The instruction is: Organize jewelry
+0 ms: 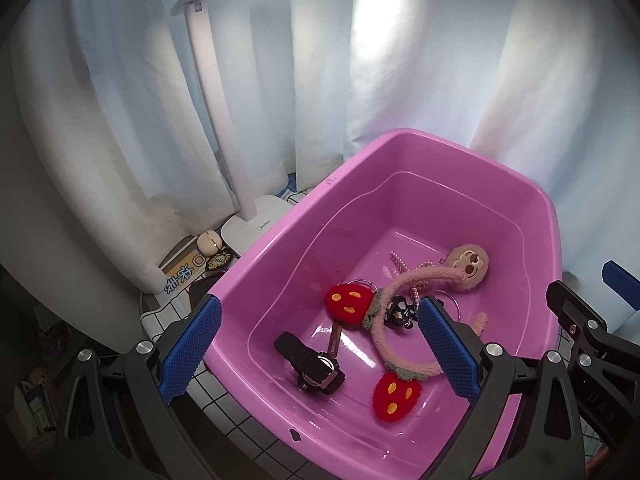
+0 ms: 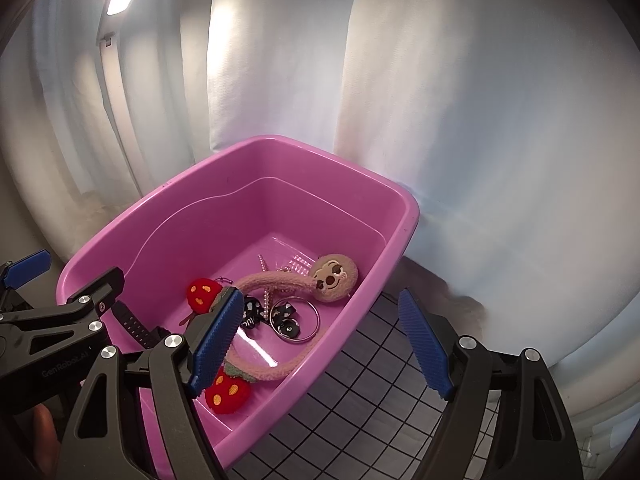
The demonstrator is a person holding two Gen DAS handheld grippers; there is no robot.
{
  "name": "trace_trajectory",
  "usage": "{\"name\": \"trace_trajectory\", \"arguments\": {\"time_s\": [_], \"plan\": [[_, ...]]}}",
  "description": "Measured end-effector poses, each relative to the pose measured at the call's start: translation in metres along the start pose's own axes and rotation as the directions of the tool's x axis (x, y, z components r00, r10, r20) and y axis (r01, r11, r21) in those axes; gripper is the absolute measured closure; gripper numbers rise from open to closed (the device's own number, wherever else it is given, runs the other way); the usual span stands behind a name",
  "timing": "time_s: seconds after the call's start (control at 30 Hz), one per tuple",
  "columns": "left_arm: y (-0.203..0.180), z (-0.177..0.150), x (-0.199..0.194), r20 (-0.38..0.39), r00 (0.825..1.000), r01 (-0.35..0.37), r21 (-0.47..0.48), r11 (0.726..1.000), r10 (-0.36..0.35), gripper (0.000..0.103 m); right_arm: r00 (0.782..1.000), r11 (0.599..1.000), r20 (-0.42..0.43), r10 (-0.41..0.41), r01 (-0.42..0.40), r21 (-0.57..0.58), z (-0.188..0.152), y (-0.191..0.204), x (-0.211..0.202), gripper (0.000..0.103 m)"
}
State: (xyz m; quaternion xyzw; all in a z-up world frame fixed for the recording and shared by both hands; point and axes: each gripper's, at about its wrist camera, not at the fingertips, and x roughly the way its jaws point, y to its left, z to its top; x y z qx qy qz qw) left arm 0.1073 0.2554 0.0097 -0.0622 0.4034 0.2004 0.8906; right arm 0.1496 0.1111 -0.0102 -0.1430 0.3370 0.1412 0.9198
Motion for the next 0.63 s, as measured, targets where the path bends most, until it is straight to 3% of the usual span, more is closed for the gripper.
{"name": "trace_trajectory", "arguments": {"time_s": [0.63], "plan": [[-0.0004, -0.0005, -0.0002, 0.001, 1.0, -0.001, -0.004, 1.0, 0.001, 0.006, 1.0, 1.0, -0.003, 0.003, -0.003, 0.006, -0.0013, -0.0029, 0.0049, 0.027]]}}
